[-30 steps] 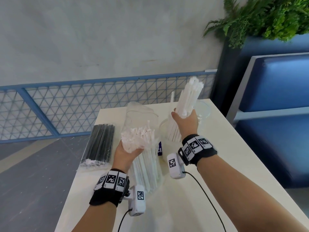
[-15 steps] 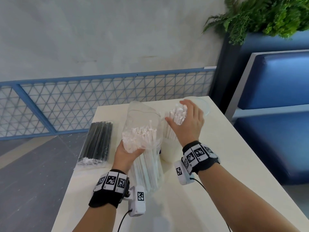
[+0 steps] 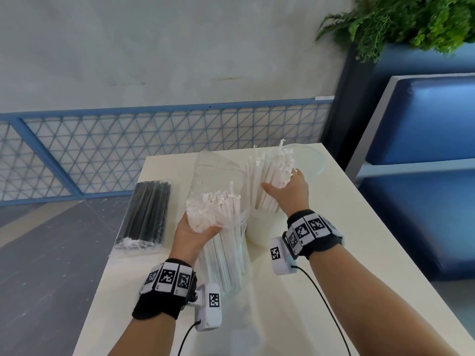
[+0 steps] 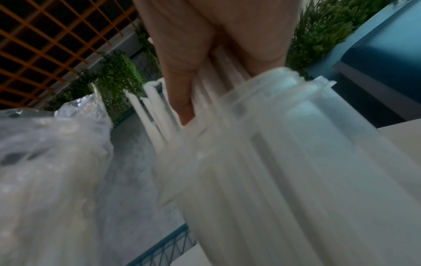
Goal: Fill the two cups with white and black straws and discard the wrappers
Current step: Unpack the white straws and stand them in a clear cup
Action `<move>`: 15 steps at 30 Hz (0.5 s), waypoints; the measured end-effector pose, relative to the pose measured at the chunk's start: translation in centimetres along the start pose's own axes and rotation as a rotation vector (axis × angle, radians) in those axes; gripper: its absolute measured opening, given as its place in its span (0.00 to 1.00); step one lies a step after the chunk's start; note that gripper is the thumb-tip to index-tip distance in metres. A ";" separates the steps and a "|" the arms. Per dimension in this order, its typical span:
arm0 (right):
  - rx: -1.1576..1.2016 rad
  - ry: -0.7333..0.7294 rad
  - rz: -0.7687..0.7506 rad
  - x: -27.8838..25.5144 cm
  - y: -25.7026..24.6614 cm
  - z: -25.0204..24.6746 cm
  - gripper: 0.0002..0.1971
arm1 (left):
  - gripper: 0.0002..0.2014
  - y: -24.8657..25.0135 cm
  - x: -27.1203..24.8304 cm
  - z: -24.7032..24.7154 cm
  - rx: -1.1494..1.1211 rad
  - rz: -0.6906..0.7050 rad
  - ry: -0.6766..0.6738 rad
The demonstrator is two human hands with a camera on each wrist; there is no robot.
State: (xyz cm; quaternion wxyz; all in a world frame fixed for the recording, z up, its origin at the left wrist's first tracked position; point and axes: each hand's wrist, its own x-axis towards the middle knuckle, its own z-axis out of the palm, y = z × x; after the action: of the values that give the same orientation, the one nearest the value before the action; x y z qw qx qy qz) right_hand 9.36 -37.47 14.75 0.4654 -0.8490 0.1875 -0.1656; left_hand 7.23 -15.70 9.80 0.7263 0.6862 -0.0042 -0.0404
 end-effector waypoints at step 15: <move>0.086 0.088 -0.224 0.5 -1.1 -0.8 0.26 | 0.25 -0.5 0.3 -0.2 0.004 -0.022 0.006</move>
State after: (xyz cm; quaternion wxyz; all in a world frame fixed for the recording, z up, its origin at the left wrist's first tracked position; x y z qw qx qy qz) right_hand 9.65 -37.76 16.14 0.4715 -0.8357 0.1045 -0.2614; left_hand 7.53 -15.57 9.27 0.7243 0.6879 0.0054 -0.0461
